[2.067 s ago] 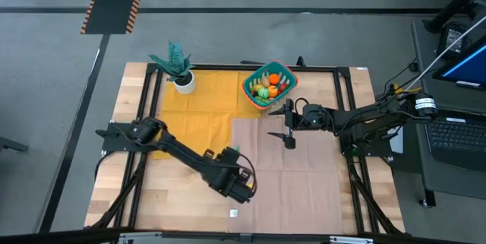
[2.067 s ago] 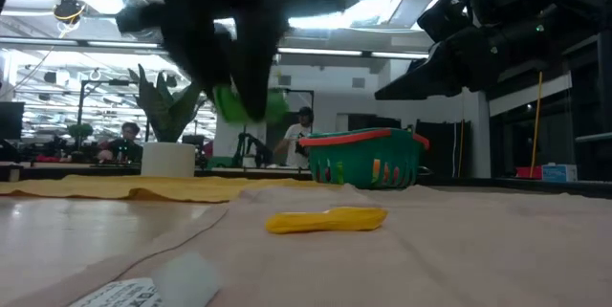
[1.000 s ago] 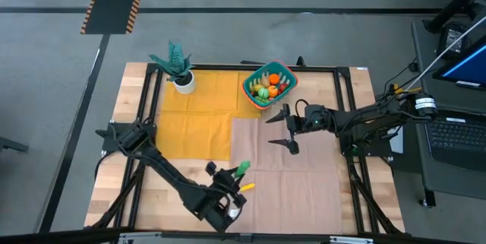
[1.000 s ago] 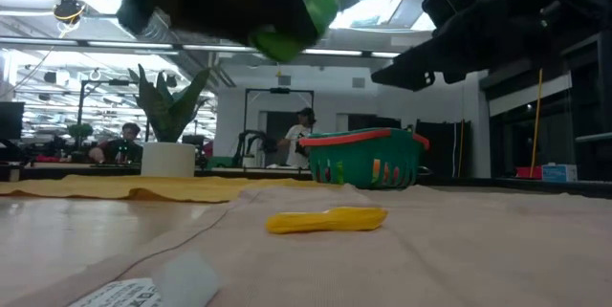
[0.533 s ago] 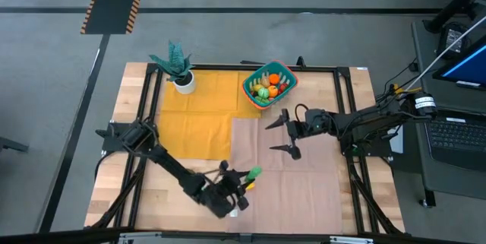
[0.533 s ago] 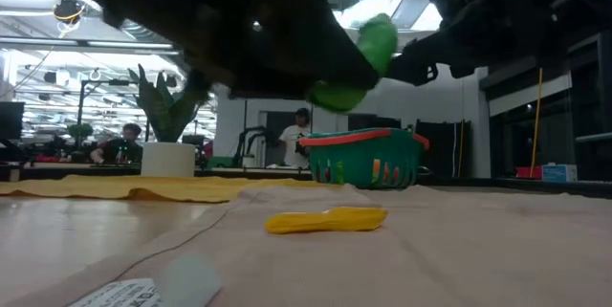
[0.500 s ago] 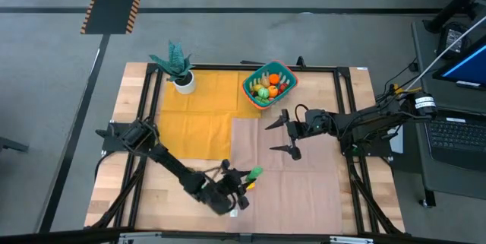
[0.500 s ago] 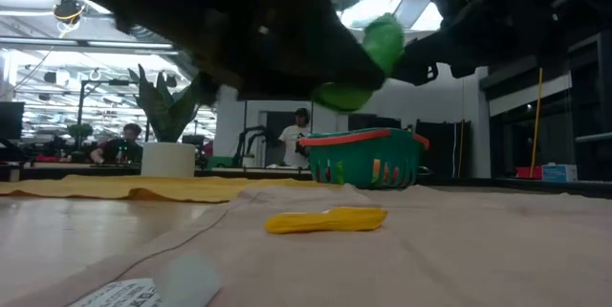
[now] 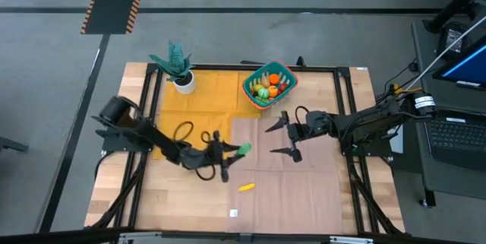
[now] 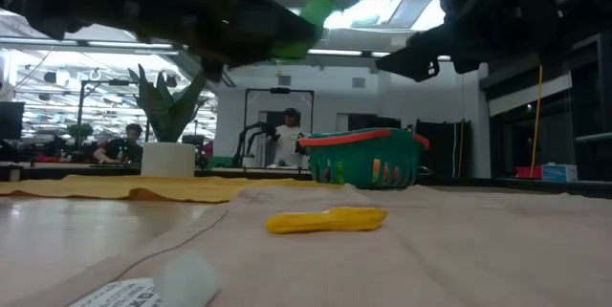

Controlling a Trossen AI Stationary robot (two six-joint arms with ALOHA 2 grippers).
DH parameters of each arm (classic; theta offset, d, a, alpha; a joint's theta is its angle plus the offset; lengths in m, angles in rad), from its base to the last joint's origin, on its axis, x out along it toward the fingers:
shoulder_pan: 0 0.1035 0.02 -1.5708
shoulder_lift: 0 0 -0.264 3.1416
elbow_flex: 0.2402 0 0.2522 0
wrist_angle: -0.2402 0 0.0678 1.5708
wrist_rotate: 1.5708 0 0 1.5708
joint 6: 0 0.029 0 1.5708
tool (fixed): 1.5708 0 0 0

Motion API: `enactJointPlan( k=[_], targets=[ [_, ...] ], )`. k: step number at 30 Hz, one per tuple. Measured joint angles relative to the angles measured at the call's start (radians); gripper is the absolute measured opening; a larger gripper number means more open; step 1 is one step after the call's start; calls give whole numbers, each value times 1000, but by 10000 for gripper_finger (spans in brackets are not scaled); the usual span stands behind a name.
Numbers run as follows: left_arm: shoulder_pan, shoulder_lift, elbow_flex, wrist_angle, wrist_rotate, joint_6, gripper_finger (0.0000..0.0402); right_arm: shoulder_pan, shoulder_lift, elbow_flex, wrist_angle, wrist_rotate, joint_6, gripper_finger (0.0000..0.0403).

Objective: Pick and placing Produce into tupperware
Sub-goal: Put the green peas into the basket

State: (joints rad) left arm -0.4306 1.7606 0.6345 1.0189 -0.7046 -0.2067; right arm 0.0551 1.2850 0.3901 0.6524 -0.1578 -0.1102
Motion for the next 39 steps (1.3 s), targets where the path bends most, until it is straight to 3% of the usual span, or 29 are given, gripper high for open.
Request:
enactJointPlan(
  k=[5, 13, 18, 25, 33, 39],
  targets=[
    [47, -82, -76, 8, 52, 41, 119, 0, 0, 0, 56, 7, 0, 365],
    [216, -83, -97, 10, 300, 113, 115, -1, 4, 0, 153, 104, -1, 365],
    [291, -83, -101, 46, 424, 139, 121, -1, 5, 0, 152, 218, 0, 365],
    [353, -83, -101, 86, 546, 188, 115, -1, 5, 0, 149, 225, 54, 365],
    [398, -83, -101, 106, 617, 194, 120, -9, 9, 0, 207, 186, 79, 365],
    [400, -82, -101, 145, 624, 225, 114, -12, 108, 3, 383, 180, 90, 365]
  ],
)
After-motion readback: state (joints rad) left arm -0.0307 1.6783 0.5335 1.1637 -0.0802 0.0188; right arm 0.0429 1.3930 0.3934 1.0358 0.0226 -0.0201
